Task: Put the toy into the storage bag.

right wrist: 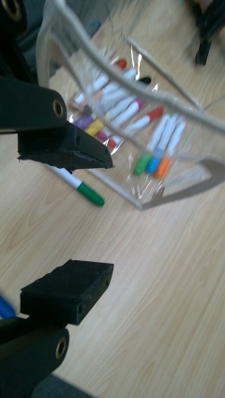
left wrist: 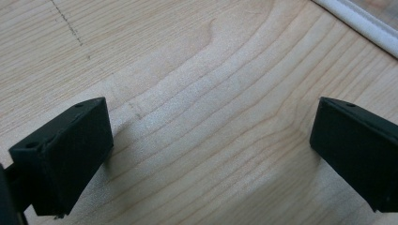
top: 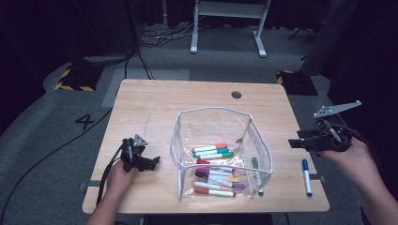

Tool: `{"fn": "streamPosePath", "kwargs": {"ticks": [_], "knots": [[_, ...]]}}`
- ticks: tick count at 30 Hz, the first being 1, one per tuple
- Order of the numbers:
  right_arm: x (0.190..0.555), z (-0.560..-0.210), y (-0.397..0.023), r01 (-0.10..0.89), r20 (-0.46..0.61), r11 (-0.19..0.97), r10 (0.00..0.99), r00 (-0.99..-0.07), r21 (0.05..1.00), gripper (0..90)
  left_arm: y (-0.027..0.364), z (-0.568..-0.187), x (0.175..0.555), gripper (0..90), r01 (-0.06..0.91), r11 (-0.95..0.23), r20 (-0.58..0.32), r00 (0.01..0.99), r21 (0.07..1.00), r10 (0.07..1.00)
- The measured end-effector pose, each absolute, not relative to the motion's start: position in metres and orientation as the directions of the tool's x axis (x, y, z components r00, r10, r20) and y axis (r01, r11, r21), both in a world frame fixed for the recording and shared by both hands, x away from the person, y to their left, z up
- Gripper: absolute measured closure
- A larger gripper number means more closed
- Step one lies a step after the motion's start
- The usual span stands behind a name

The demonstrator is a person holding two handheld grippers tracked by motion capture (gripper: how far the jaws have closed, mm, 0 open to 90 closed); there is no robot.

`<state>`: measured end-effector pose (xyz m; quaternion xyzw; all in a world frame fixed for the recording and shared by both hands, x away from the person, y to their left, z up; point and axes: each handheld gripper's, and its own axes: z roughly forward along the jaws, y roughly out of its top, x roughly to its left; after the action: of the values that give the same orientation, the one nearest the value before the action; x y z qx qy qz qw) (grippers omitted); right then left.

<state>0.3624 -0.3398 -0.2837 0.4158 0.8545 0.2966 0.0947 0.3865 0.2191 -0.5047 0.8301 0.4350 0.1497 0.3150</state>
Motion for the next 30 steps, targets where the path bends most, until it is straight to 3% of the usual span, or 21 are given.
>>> {"fn": "streamPosePath", "kwargs": {"ticks": [14,30], "knots": [[0.366,-0.345,-0.391,0.776,0.086,0.38,0.872,-0.483,0.502,40.7,0.219,-0.505,0.386,0.0,0.628,-0.422,-0.026,0.576,0.654,0.817],[0.365,-0.422,-0.42,0.886,0.122,0.311,0.921,-0.371,0.343,49.7,0.219,-0.505,0.386,0.0,0.628,-0.423,-0.026,0.577,0.653,0.817]]}}
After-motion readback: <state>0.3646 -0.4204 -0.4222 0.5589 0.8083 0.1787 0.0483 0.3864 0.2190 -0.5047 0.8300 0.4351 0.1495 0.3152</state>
